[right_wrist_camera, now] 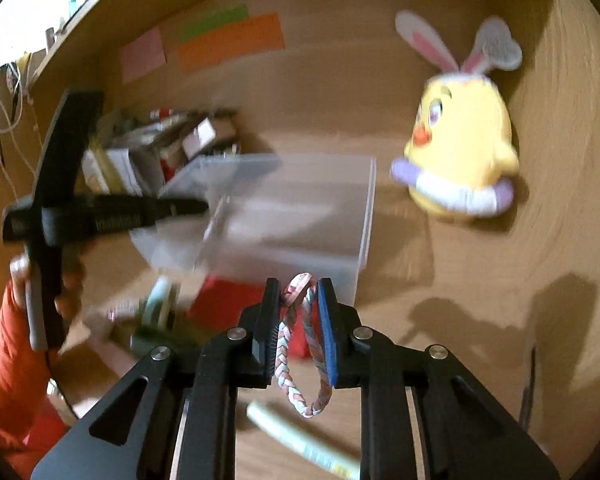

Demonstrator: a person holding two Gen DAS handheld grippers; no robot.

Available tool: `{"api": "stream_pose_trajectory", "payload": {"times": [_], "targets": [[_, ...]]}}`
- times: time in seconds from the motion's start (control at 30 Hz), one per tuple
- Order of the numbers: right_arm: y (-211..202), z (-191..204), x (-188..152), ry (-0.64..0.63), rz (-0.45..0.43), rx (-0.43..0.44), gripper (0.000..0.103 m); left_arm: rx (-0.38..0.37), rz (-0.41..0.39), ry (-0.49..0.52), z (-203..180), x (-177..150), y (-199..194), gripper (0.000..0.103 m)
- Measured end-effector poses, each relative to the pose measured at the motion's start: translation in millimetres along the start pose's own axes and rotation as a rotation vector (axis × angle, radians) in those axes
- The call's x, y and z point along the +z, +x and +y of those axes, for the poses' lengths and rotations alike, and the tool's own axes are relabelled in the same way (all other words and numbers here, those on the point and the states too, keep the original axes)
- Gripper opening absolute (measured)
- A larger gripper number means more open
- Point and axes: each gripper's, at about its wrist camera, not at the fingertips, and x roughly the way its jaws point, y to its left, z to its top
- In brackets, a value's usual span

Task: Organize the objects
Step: 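Lower the bead and bracelet into the clear box and open both grippers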

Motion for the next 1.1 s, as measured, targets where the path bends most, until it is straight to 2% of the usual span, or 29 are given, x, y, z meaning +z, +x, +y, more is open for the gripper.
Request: {"api": "stream_pose_trajectory", "payload": {"times": [0.17,0.33,0.5,0.9,1.0,1.1], "targets": [[9,7,27,-0.039,-0.037,-0.022,0.017,-0.012,0.038,-0.008,1,2,15,0.012],[32,14,45,-0.054,-0.03,-0.035,0.017,-0.016,0.059,-0.012,4,0,24,0.012],[68,15,58,-0.054,0.021,-0.054,0.017,-0.029,0.064,-0.009,5,-3,28,0.012],[130,13,51,-0.043,0.164,-0.058,0.017,-0.073,0.052,-0.031,14,1,23,0.012],[136,15,49,-0.051,0.195,-0.05,0.017,-0.076,0.039,-0.043,17,1,18,0.018],[142,16,47,-0.053,0.222,-0.047,0.02,-0.047,0.011,-0.037,15,1,11,0.026]]}}
